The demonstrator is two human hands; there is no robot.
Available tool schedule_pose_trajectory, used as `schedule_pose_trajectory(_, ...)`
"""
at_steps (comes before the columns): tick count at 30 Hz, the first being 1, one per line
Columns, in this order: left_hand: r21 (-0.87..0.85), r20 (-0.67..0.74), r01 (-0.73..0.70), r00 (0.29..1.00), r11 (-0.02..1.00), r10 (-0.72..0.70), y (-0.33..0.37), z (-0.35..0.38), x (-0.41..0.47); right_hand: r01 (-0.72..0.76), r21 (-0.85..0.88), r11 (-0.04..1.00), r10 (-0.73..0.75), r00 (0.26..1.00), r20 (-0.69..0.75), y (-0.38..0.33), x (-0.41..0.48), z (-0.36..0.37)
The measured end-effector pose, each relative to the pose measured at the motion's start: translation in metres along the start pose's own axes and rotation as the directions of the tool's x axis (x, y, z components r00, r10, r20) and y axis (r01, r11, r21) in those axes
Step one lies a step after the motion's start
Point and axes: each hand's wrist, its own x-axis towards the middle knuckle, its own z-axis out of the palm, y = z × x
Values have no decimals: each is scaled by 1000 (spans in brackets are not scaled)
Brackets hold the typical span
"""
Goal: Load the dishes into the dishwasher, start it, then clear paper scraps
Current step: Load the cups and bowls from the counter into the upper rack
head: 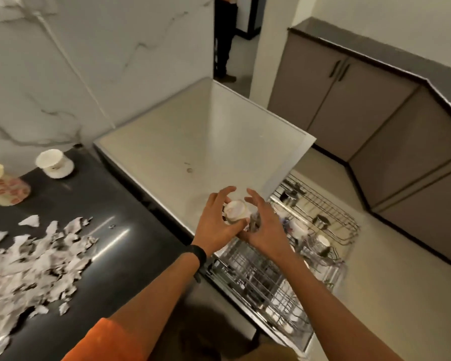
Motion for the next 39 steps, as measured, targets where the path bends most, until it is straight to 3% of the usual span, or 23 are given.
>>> schedule_pose_trajectory(6,42,77,-6,997,999,2,14,78,1,-23,67,998,27,999,-47,50,-24,-48)
schedule_pose_trajectory(11,-28,116,104,988,994,-100,15,128,-2,-80,130,988,81,997,-4,100,-37,-84)
schedule_pose_trajectory(18,-15,142,280,951,960,-275,-7,180,5,-80,55,995,69,982,174,163,-23,-120)
schedule_pose_trajectory(22,-106,68,427,904,898,-422,-23,202,24,-49,-4,999,48,958,283,190,5,-132)
schedule_pose_trajectory(29,-373,-77,542,791,753,-607,-53,237,41,15,-117,993,30,928,372,231,52,-117)
schedule_pose_trajectory(33,-417,-108,594,720,689,-686,-94,248,48,-82,-111,990,123,890,438,256,72,-95)
schedule_pose_trajectory(39,-407,-140,693,596,595,-791,-153,267,70,-106,-171,979,186,804,565,287,104,-68)
